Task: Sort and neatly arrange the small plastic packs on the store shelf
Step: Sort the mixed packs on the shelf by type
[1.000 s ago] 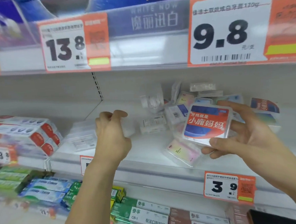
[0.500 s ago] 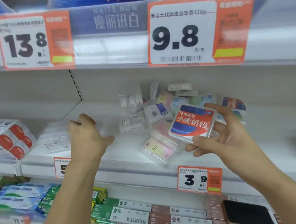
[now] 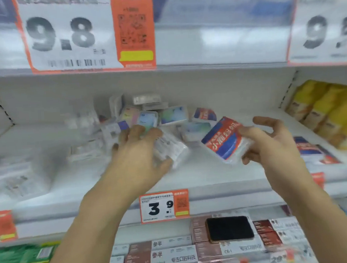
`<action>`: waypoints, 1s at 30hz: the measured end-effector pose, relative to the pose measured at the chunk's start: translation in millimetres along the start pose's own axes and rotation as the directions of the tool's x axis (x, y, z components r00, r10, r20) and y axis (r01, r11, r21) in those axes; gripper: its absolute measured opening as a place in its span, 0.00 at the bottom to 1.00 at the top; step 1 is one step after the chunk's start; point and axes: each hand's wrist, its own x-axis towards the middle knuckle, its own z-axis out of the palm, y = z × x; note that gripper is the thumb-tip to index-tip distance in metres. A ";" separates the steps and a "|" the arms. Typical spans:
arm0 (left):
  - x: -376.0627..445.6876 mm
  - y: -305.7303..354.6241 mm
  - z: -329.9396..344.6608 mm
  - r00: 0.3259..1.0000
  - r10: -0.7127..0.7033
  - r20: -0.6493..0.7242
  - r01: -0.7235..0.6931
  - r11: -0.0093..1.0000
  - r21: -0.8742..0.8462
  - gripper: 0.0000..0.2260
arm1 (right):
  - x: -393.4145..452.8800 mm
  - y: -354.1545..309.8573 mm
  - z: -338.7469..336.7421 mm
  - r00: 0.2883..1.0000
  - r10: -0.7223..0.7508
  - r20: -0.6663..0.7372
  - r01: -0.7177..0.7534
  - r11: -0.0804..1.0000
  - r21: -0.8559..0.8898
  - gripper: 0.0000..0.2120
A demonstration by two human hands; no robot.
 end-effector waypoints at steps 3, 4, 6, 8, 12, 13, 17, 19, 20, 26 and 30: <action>11.0 17.2 13.5 0.990 -0.055 0.128 0.039 0.992 0.124 0.36 | 14.8 15.3 -51.8 0.969 -0.045 -0.243 0.024 0.996 -0.085 0.13; 14.6 21.7 18.0 0.994 -0.045 0.103 0.032 0.991 0.131 0.37 | 19.4 21.5 -68.8 0.952 -0.080 -0.296 0.040 0.990 -0.139 0.11; 19.6 31.0 23.8 0.999 -0.025 0.033 0.021 0.995 0.098 0.35 | 26.9 32.2 -97.0 0.924 -0.148 -0.352 0.043 0.956 -0.290 0.07; 22.1 38.0 28.7 1.000 -0.014 0.017 0.013 0.998 0.054 0.34 | 32.7 40.9 -116.1 0.909 -0.184 -0.375 -0.001 0.897 -0.443 0.06; 23.6 47.9 41.2 0.998 0.055 0.030 -0.054 0.998 -0.030 0.35 | 39.5 52.3 -128.6 0.906 -0.236 -0.351 -0.061 0.748 -0.661 0.29; 23.0 50.6 43.8 0.997 0.076 0.003 -0.075 0.996 -0.038 0.34 | 40.7 54.9 -128.1 0.913 -0.269 -0.307 -0.028 0.709 -0.705 0.30; 20.0 54.8 49.8 0.991 0.110 -0.081 -0.113 0.993 -0.027 0.30 | 50.5 69.6 -124.5 0.961 -0.237 -0.145 0.015 0.566 -0.824 0.22; 20.6 50.1 52.1 0.991 0.106 -0.081 -0.107 0.994 -0.011 0.29 | 57.0 77.2 -125.8 0.965 -0.241 -0.100 0.049 0.544 -0.838 0.23; 20.8 46.6 53.4 0.991 0.103 -0.079 -0.103 0.995 0.004 0.29 | 60.5 79.2 -126.8 0.966 -0.241 -0.092 0.052 0.532 -0.845 0.23; 16.2 29.3 49.7 0.993 0.099 -0.057 -0.096 0.994 0.060 0.30 | 58.5 68.2 -95.4 0.880 -0.446 -0.164 0.098 0.507 -0.856 0.27; 15.5 12.5 36.5 0.992 0.123 0.028 -0.123 0.992 -0.008 0.27 | 33.9 53.6 -26.9 0.820 -0.569 0.063 0.474 0.613 -0.633 0.15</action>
